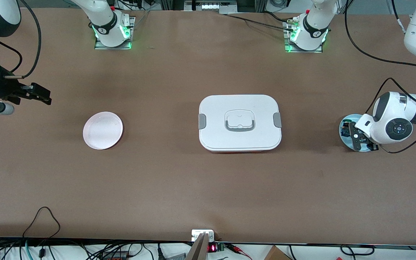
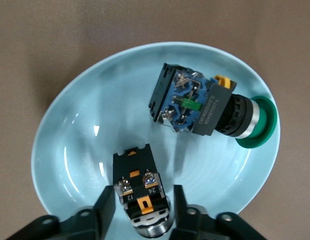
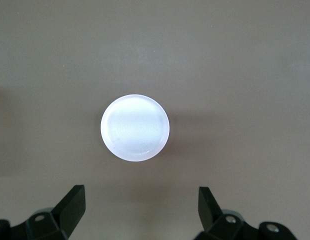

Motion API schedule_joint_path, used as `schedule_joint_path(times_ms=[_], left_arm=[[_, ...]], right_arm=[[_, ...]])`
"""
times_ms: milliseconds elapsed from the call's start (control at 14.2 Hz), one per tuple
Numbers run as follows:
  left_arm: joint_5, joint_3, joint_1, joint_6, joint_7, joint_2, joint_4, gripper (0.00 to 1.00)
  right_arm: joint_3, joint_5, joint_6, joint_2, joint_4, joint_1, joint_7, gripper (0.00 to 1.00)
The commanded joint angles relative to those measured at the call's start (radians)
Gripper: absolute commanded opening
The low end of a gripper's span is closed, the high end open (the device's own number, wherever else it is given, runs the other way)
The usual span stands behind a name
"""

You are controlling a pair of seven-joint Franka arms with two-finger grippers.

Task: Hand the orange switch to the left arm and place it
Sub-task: 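Lower the switch onto the light-blue plate with the left gripper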

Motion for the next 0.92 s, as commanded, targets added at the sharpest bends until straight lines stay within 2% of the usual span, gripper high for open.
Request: schedule_joint_path(times_ms=[0,212,353,635,847], left_arm=[[0.022,-0.022,0.019,-0.004,0.021,-0.006,0.01,1.0],[0.017,-0.028,0.016,-0.039,0.019,-0.044,0.01,1.0],[0.004,-0.074,0.017,-0.133,0.013,-0.081,0.028,1.0],[-0.116,-0.119,0.004,-0.384,0.004,-0.09,0.182,1.0],[-0.183,-0.133,-0.01,-0.518,-0.092,-0.09,0.281,1.0]], right_arm=[[-0.006,0.023,-0.018,-0.013,-0.003,0.005,-0.007,1.0],[-0.006,0.023,-0.013,-0.013,-0.005,0.007,-0.007,1.0],[-0.004,0.021,-0.027,-0.015,0.005,0.007,-0.007,1.0],[-0.003,0.018,-0.028,-0.013,0.009,0.005,-0.012,1.0],[-0.009,0.02,-0.028,-0.013,0.009,0.004,-0.015,1.0]])
